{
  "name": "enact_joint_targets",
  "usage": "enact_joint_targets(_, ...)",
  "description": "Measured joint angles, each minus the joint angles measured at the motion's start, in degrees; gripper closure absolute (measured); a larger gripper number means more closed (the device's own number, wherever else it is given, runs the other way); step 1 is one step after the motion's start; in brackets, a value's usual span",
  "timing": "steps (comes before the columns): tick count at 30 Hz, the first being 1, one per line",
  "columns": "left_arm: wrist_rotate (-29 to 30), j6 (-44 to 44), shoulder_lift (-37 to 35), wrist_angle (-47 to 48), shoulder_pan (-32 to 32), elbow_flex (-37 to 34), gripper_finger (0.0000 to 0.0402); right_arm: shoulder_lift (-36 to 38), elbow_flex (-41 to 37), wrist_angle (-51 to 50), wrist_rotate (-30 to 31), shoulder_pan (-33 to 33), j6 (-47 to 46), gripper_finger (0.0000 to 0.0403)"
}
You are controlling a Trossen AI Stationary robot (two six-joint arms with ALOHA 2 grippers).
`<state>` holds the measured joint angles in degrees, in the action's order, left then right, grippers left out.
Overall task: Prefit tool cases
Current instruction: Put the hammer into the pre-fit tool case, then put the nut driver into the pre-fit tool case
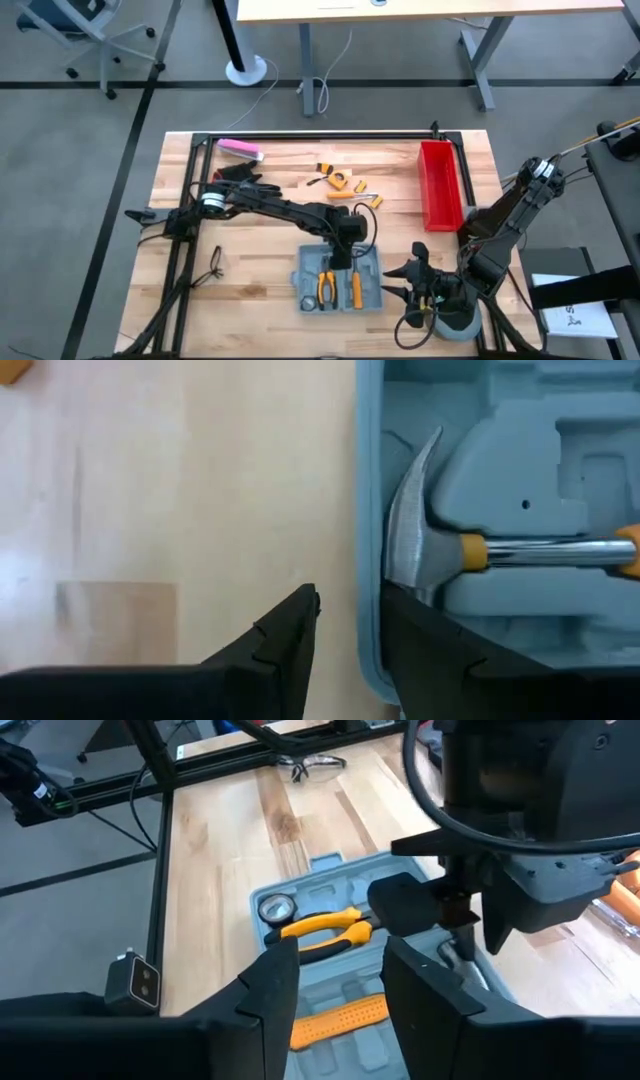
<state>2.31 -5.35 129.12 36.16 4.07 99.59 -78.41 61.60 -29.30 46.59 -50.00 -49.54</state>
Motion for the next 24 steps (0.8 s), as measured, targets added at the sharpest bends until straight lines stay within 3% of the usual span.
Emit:
enact_joint_targets(17, 0.5, 1.6, -5.1, 2.2, -1.3, 1.2, 0.0287, 0.0, 0.0, -0.5, 0.1, 0.0, 0.0, 0.0284)
enact_joint_targets(24, 5.5, 3.2, -6.2, 2.3, -3.7, 1.3, 0.0287, 0.0, 0.0, -0.4, 0.1, 0.0, 0.0, 0.0273)
